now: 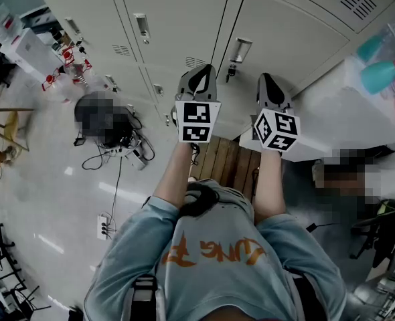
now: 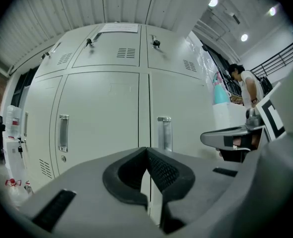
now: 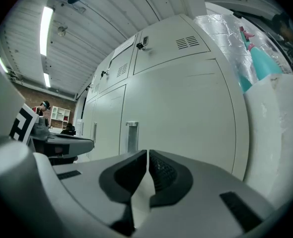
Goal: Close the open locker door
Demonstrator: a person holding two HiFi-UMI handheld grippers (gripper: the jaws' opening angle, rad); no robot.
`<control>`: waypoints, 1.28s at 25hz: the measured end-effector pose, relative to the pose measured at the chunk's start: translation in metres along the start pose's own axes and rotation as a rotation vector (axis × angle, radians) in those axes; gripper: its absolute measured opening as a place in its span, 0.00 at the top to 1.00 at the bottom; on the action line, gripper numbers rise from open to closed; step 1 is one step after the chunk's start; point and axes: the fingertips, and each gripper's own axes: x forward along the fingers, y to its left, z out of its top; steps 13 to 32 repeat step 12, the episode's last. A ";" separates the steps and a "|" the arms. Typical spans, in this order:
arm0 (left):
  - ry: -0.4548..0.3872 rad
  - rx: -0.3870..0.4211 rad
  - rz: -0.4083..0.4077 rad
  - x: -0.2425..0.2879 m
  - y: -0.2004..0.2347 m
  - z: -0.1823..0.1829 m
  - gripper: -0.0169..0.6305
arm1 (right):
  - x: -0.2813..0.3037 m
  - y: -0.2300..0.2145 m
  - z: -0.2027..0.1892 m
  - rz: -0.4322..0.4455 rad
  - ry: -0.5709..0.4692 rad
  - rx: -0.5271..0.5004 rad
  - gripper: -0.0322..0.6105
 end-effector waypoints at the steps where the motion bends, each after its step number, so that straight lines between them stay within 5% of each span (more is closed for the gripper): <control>1: -0.001 -0.002 0.002 0.001 0.001 0.000 0.94 | 0.002 0.001 0.000 0.003 0.000 -0.003 0.89; 32: -0.008 -0.025 0.011 0.011 0.017 -0.001 0.94 | 0.018 0.011 0.008 0.032 -0.001 -0.048 0.89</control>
